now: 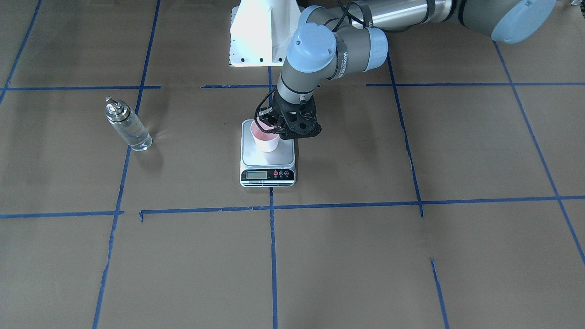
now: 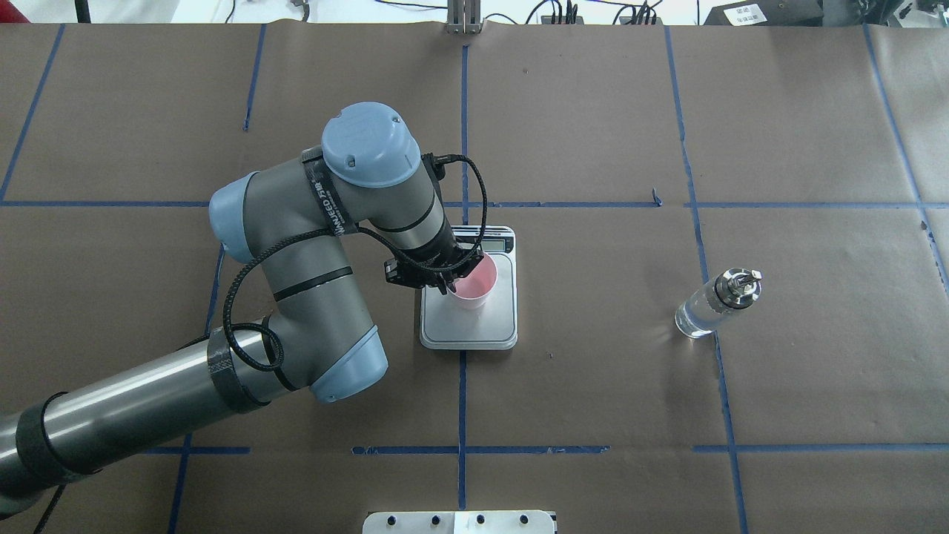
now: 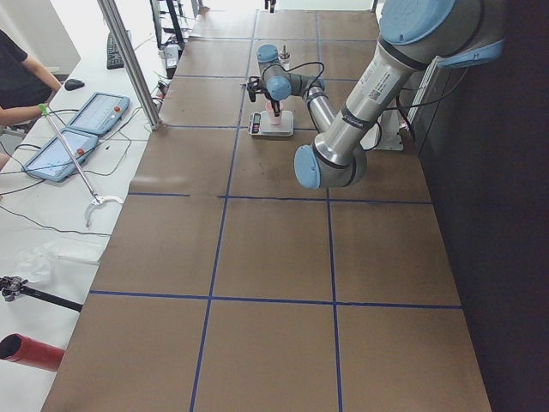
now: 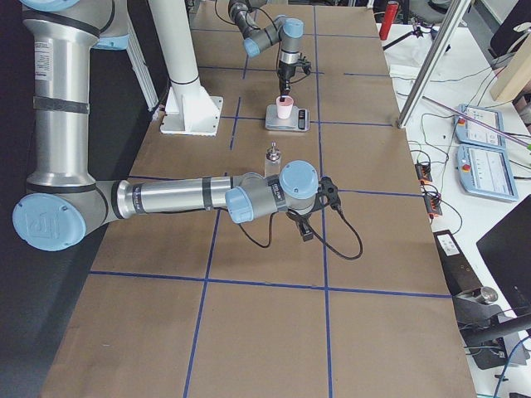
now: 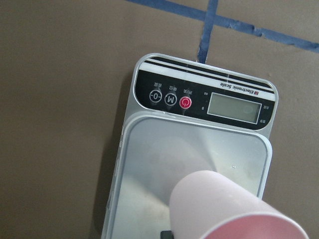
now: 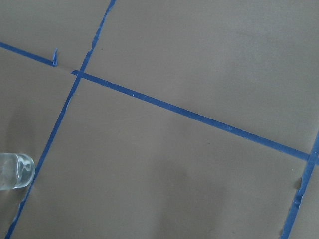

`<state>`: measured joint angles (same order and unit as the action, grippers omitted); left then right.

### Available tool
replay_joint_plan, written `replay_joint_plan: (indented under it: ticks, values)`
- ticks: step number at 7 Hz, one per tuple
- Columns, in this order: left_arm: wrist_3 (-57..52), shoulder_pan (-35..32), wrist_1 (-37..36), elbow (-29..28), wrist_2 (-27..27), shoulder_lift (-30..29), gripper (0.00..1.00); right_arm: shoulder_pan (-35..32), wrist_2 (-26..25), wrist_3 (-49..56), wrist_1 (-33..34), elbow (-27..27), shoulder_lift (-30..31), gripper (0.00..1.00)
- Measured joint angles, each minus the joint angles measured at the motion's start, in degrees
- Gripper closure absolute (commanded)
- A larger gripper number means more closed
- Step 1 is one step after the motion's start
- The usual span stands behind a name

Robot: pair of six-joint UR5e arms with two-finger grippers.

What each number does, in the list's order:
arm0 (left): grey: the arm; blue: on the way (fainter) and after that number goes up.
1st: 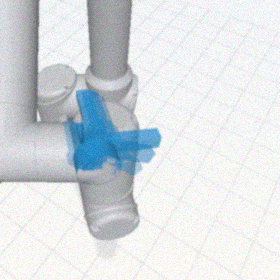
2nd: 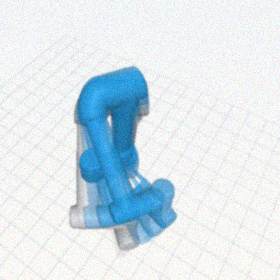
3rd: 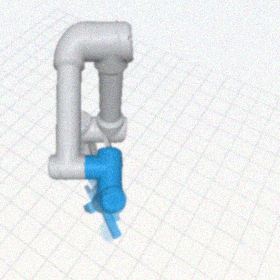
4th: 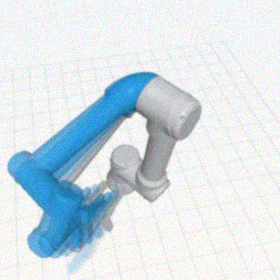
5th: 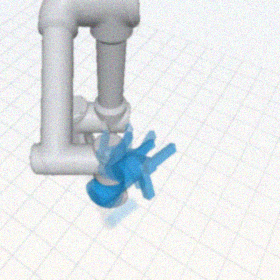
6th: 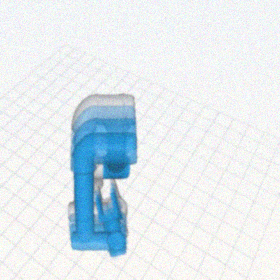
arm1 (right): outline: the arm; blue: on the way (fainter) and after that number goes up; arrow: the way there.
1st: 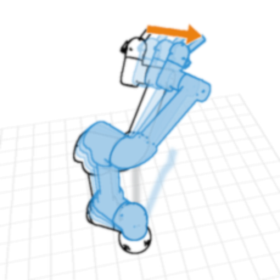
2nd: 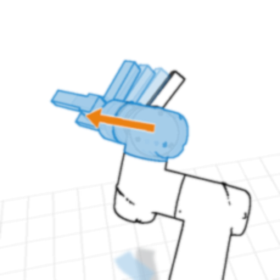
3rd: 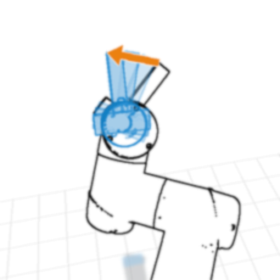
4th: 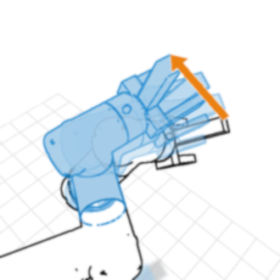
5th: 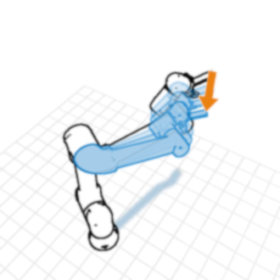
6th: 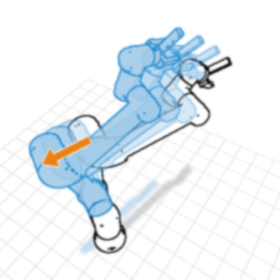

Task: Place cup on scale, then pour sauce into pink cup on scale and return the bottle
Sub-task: 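Raise the left gripper away from the cup while the right gripper approaches the bottle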

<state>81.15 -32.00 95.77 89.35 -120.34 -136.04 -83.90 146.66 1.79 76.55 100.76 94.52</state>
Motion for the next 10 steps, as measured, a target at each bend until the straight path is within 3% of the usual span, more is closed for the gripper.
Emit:
replay_joint_plan:
  ticks: [3, 6, 8, 10]
  values:
    - [-0.19, -0.86, 0.42, 4.62, 0.99, 0.40, 0.31, 3.37, 0.26, -10.25, -2.79, 2.06, -0.64, 0.02]
    - [-0.20, -5.70, -0.24, 10.44, 7.23, 2.75, 0.31, 11.52, -0.62, -38.53, -17.63, 7.27, -0.87, 0.02]
    - [-0.20, -6.84, -0.26, 11.62, 7.86, 3.97, 0.30, 17.60, -4.36, -51.61, -20.79, 17.31, 0.44, 0.00]
    - [-0.25, -7.47, -0.18, 13.58, 7.94, 5.53, 0.30, 24.42, -13.55, -56.42, -21.30, 26.59, 4.98, 0.01]
